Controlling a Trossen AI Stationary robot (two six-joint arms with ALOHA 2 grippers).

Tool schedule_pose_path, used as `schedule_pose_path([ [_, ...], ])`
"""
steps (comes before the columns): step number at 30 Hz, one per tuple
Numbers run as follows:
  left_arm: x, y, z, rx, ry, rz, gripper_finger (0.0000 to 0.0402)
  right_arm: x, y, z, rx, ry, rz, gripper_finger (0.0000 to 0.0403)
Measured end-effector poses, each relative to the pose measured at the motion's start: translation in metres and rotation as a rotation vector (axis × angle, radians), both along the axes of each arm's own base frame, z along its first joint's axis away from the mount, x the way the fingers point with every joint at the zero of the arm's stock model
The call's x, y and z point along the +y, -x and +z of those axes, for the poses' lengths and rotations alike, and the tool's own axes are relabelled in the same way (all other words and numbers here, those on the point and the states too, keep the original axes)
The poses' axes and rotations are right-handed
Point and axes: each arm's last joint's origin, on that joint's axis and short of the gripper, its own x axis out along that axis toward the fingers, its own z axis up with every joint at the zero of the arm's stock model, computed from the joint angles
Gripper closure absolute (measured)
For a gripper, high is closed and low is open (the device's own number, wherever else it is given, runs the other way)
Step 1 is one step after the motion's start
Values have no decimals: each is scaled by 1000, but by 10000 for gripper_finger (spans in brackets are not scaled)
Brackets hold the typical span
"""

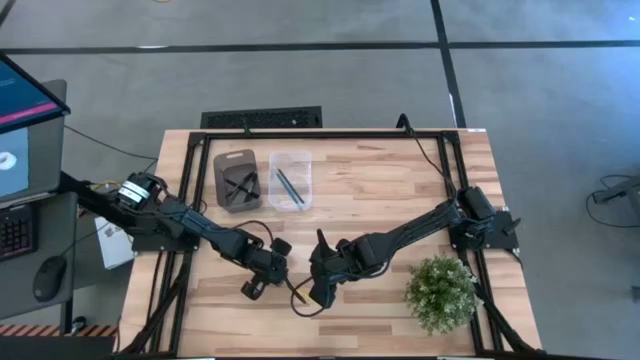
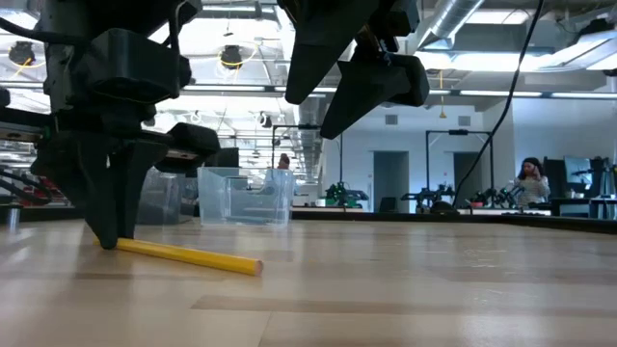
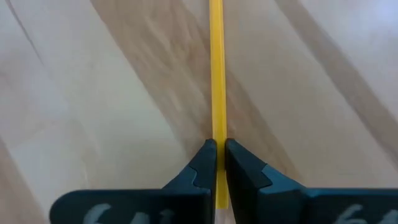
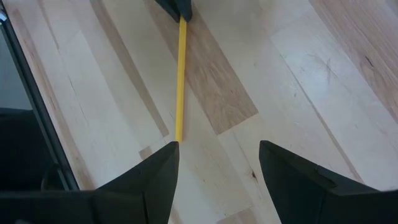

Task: Sort pens & pencils
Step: Put the yellow pencil into the transparent bin

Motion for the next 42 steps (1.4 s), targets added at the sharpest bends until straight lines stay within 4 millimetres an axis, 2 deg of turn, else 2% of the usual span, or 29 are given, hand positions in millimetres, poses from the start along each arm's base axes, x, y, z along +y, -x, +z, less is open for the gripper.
schedule_pose_path([
  [12,2,0,6,9,-89,-29,394,-5,-2,0,-1,4,-5,159],
  [22,0,-12,36,28,-216,-65,393,-4,-1,0,9,8,-2,159],
  [28,0,-12,53,63,-257,-77,393,2,13,-1,92,80,55,159],
  [31,5,-9,67,14,-283,-82,393,5,20,-2,115,153,50,159],
  [35,20,-1,98,-89,-285,-55,393,7,26,-3,138,210,21,159],
  [42,66,19,149,-276,-325,-36,393,9,25,-3,123,211,18,159],
])
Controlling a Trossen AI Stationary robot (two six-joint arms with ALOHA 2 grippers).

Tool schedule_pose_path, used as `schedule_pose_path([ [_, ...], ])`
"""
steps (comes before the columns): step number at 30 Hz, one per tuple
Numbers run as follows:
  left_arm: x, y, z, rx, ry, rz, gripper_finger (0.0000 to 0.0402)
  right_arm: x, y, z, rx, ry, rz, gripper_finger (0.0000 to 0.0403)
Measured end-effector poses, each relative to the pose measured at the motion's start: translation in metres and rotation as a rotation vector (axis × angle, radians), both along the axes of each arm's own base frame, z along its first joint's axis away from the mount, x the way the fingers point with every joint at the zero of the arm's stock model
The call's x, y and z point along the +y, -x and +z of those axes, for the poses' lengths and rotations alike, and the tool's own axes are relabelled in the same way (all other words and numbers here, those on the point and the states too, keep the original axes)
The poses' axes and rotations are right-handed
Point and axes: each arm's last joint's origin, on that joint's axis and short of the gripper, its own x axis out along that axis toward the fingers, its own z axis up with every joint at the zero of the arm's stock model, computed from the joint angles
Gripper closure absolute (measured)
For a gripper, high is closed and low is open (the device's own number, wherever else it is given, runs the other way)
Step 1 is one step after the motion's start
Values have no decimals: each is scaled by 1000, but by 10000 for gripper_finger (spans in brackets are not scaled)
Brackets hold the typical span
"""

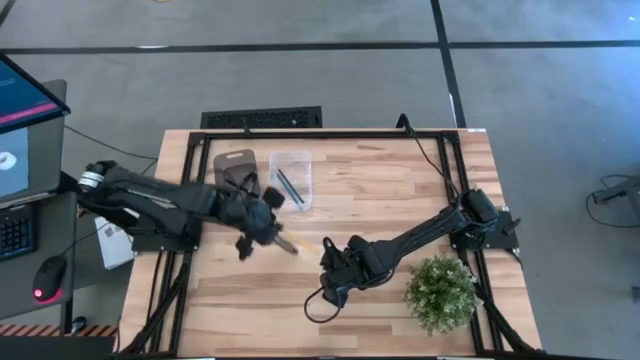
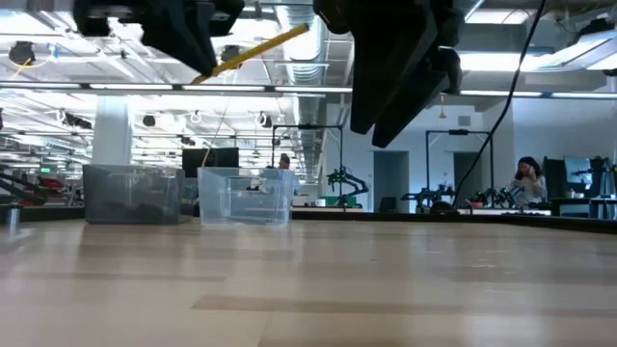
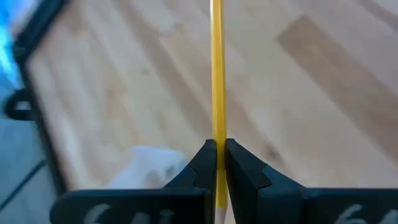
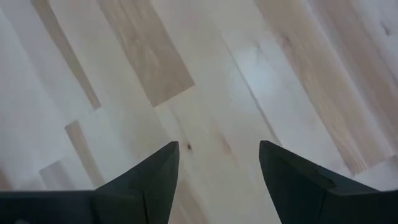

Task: Sort pens & pencils
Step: Put the yellow pencil into the transparent bin

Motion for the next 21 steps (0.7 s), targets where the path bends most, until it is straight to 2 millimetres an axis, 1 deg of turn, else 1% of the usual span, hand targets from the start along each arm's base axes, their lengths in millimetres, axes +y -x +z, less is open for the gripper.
schedule_pose_path([
  [3,22,7,12,-32,-17,-15,393,0,0,0,-6,13,-5,159],
  [6,44,11,17,-43,-46,-43,393,0,0,0,-8,12,-4,159],
  [16,116,13,9,48,-248,-46,393,2,-1,0,-21,8,6,159],
  [21,149,16,3,74,-300,-40,393,5,0,0,-24,5,9,159],
])
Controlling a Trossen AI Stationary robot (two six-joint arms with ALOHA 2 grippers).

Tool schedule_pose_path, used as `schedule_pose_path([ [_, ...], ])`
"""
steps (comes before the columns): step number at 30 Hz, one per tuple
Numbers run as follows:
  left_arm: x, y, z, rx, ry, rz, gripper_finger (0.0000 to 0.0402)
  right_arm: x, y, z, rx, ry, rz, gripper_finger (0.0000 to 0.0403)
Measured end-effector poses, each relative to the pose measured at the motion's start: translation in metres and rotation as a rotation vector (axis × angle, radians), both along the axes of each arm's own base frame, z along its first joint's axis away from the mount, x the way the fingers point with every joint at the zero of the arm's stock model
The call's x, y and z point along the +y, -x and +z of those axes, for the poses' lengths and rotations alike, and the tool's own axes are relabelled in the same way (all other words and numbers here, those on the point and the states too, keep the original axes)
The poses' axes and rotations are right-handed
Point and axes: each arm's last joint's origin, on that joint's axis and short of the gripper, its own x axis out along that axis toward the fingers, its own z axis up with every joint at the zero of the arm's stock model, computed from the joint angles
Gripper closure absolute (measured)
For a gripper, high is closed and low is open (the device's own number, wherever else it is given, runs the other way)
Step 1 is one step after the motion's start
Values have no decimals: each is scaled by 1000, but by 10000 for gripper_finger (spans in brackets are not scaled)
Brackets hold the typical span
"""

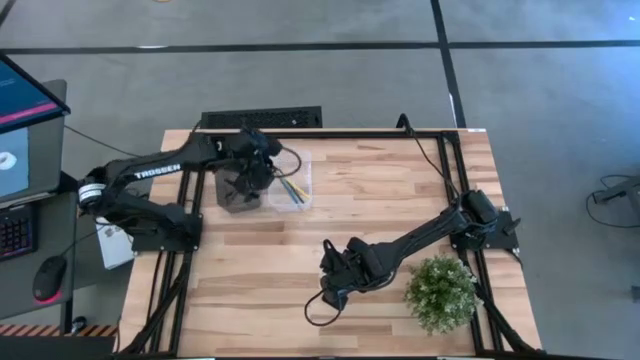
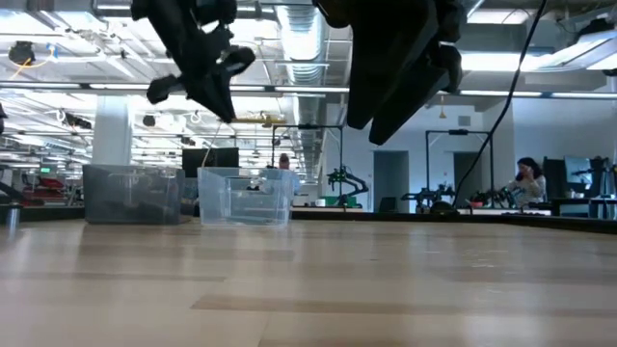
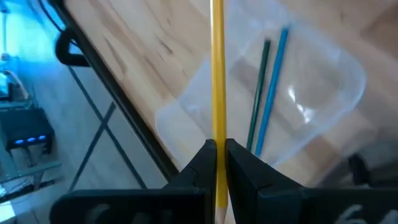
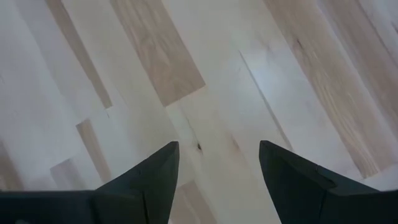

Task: Sort pens & pencils
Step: Put the yellow pencil into the transparent bin

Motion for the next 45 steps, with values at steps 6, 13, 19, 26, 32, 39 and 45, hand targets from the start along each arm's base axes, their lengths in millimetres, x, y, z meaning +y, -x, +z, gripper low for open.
schedule_pose_path([
  [6,27,-2,-12,62,-91,-98,393,0,0,0,-9,20,-5,159],
  [13,42,-18,-34,116,-116,-132,393,-1,0,0,-4,49,25,159],
  [19,51,-28,-61,241,-116,-138,393,-2,1,0,-8,96,43,159],
  [26,55,-35,-83,272,-37,-152,393,-3,3,-1,14,108,44,159],
  [32,56,-37,-90,277,6,-148,393,-3,3,-1,12,113,43,159],
  [39,55,-37,-90,253,46,-120,393,-3,3,-1,12,115,44,159],
  [45,56,-37,-89,241,57,-93,377,-3,3,-1,12,115,44,159],
])
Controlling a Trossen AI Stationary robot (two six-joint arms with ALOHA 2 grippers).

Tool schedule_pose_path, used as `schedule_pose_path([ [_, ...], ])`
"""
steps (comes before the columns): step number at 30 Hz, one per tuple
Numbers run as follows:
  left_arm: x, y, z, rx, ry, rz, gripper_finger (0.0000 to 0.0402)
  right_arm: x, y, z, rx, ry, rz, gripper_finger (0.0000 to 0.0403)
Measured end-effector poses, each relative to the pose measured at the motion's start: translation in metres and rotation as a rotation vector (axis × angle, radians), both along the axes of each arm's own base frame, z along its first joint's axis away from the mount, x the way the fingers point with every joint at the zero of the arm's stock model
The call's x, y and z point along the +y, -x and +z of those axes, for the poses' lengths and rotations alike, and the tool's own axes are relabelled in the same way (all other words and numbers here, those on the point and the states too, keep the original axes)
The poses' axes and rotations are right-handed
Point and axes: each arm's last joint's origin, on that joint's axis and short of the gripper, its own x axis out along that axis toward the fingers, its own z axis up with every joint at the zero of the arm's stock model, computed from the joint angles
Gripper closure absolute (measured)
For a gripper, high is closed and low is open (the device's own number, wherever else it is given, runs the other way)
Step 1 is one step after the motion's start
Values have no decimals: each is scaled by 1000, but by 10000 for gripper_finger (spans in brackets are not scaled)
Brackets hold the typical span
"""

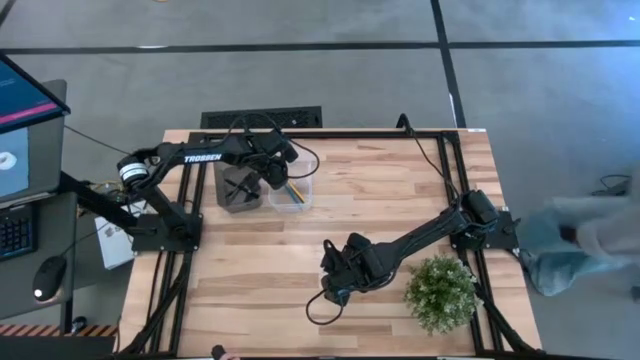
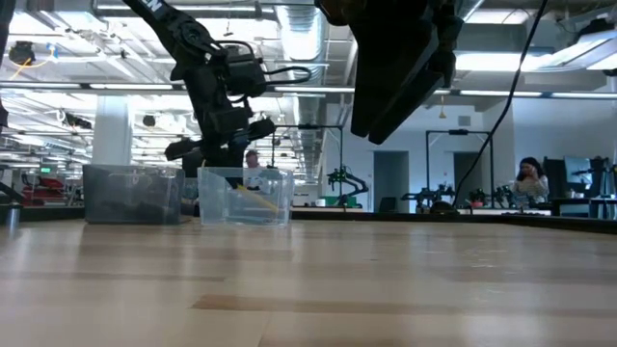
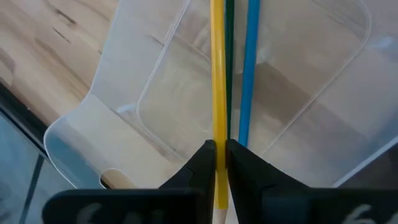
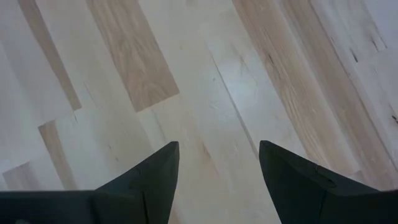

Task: Sort pens & pencils
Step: Put the yellow pencil into the transparent bin, then return To Home Position

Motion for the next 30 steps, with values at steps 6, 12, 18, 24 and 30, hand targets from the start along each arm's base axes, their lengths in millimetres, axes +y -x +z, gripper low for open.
schedule_pose_path([
  [6,0,0,0,-8,11,32,367,0,0,0,0,0,0,159],
  [12,-1,-1,0,-36,66,84,367,0,0,0,0,0,0,159],
  [18,-1,0,0,-28,72,86,358,0,0,0,0,0,0,159],
  [24,-1,1,0,-26,74,88,343,0,0,0,0,0,-1,159],
  [30,-1,1,3,-43,84,123,339,-1,0,0,-10,19,-6,159],
])
